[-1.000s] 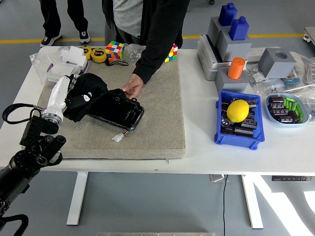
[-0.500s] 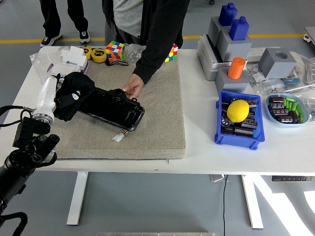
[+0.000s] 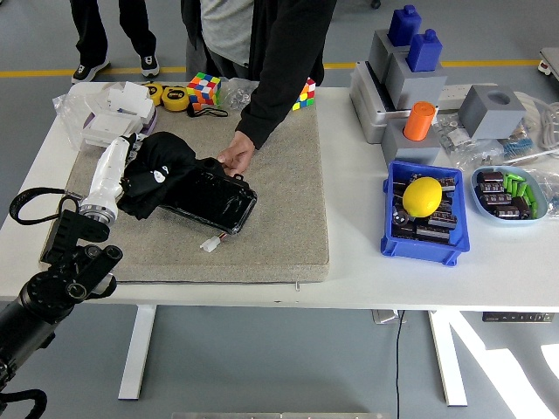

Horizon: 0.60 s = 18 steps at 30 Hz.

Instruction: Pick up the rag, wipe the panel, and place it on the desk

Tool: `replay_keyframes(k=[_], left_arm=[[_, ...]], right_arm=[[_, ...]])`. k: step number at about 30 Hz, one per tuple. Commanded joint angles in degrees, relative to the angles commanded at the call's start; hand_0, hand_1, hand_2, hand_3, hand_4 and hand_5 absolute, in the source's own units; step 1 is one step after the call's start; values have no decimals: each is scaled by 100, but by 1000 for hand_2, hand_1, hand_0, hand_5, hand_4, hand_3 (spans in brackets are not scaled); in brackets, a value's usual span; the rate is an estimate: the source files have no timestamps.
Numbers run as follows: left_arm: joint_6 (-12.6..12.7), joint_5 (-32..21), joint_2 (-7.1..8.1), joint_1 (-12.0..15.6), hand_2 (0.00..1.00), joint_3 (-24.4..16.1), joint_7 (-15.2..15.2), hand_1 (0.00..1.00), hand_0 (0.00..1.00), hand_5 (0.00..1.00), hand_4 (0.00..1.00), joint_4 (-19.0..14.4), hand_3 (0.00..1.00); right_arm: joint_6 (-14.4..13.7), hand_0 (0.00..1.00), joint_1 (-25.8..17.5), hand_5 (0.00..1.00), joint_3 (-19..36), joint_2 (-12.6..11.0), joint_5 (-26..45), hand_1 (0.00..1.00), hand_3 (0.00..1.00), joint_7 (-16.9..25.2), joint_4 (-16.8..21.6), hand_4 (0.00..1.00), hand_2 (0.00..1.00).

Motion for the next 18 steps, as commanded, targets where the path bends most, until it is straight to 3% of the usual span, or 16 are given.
replay_keyframes(k=[18], left_arm=[[-1,-267,77,147,213,1531,131,163,231,2,564,-1159,531]], right_arm=[[7,557,11,369,-11,8,17,566,522,8,26,893,495]])
